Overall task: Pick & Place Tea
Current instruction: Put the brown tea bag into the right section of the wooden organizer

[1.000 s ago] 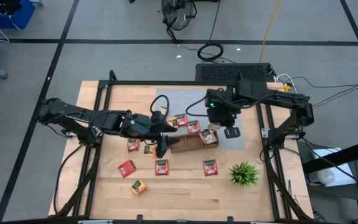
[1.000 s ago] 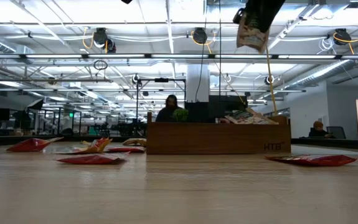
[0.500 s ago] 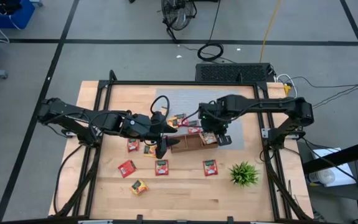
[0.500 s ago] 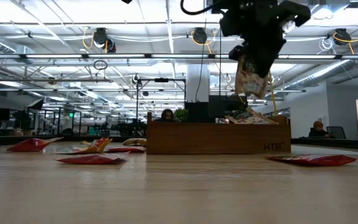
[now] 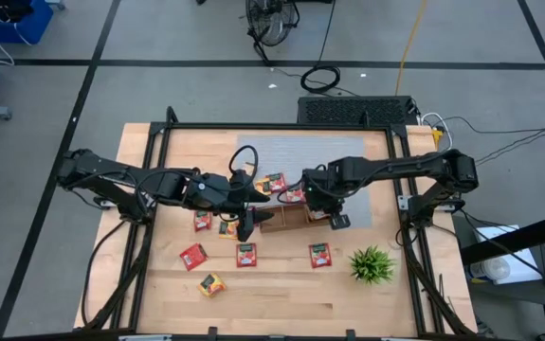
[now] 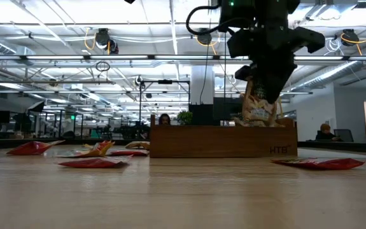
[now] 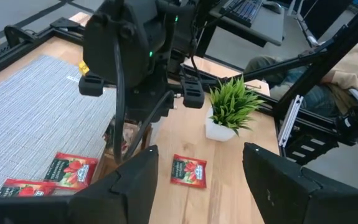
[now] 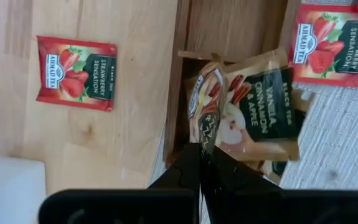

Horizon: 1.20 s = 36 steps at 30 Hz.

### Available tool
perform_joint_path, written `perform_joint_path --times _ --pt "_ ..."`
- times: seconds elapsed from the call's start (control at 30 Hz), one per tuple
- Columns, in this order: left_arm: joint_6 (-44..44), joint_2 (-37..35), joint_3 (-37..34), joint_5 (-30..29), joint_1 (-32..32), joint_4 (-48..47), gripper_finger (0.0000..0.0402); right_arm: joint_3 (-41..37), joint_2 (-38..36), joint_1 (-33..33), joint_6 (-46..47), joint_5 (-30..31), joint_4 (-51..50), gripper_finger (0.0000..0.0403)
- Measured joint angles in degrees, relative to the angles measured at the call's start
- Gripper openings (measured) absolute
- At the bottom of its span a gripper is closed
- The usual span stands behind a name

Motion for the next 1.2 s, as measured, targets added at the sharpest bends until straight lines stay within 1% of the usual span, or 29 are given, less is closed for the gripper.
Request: perform_joint_path --times 0.2,0.37,0.63,0.8,0.93,1.2 --pt "-0.32 0.0 0.0 0.0 0.0 0.0 0.0234 -2.99 0.0 0.0 -0.5 -0.16 1.41 0.0" --pt "-0.33 0.0 0.0 0.03 0.0 0.02 0.0234 -2.84 0.0 -0.01 -0.39 0.29 1.93 0.0004" --pt "-0.98 0.0 0.0 4.73 0.0 0.31 0.0234 -1.31 0.0 -0.25 -1.29 0.67 0.7 0.0048" --pt "-1.72 0.0 0.0 6.98 -0.02 0.33 0.0234 1.07 0.0 -1.11 -1.44 4.82 -1.19 0.0072" --pt "-1.88 0.0 0.0 7.02 -0.02 0.37 0.0234 3.71 0.0 -2.26 -1.42 9.16 -1.18 0.0083" --pt "-1.97 0.0 0.0 7.0 -0.01 0.39 0.0234 7.25 0.0 -4.88 -1.29 9.36 -1.57 0.0086"
